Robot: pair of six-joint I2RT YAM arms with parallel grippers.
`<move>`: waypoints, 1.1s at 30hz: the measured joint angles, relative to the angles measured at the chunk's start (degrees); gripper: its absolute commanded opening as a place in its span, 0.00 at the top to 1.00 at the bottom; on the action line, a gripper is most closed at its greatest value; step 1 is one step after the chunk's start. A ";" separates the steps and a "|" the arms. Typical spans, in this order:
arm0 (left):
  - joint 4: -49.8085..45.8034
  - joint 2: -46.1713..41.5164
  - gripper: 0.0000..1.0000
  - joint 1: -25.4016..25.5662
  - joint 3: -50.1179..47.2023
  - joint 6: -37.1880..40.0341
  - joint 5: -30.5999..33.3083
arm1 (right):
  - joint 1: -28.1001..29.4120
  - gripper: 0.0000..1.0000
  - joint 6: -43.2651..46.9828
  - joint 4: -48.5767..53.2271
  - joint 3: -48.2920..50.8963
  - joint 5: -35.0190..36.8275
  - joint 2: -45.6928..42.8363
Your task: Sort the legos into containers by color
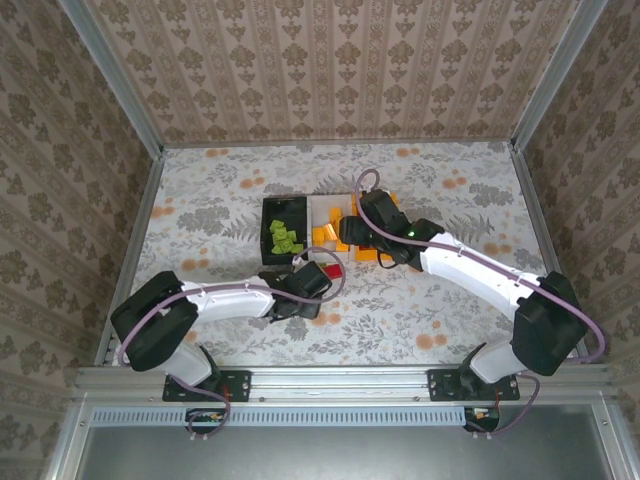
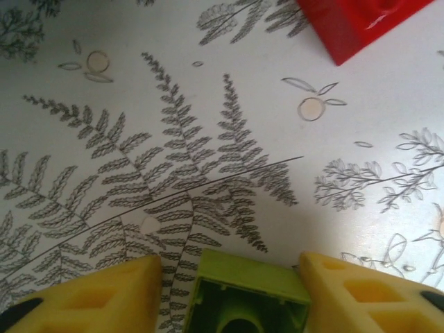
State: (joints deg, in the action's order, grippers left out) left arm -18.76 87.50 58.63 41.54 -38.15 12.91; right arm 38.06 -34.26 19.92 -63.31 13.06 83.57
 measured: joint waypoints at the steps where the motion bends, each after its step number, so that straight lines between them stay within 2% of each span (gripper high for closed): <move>1: -0.04 0.33 0.56 0.28 0.15 0.09 0.46 | -0.04 0.25 -0.07 -0.07 0.15 0.07 -0.31; 5: 0.20 0.42 0.64 0.98 0.26 0.28 1.07 | -0.11 0.25 -0.44 -0.39 0.59 0.11 -0.98; 8: -0.42 -0.46 0.65 0.98 0.22 0.31 1.11 | -0.11 0.25 -0.59 -0.50 1.57 0.09 -1.49; 12: -2.67 -7.65 0.66 0.11 0.07 0.39 1.01 | -0.11 0.25 -0.90 -0.50 3.96 0.04 -3.21; 16: -3.21 -18.82 0.65 -6.25 0.31 1.57 0.20 | 0.09 0.25 -1.79 -0.87 6.99 -0.07 -6.32; 19: -4.04 -21.57 0.65 -13.05 2.64 3.37 -0.85 | 0.61 0.25 -2.25 -1.66 9.33 -0.22 -7.63; 24: -3.69 -15.13 0.65 -20.83 10.38 6.62 -3.34 | 2.12 0.25 -3.26 -2.03 13.07 -0.57 -8.09; 30: -2.73 -0.81 0.64 -24.50 20.98 9.86 -4.15 | 3.72 0.25 -3.87 -2.01 16.96 -0.59 -9.55; 33: -2.45 5.05 0.57 -26.95 24.26 10.32 -4.61 | 4.79 0.25 -3.93 -2.05 18.47 -0.61 -10.56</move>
State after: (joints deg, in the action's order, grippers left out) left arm -21.21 92.55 31.68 65.80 -27.83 8.29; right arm 42.85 -38.20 17.87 -44.84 12.45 73.01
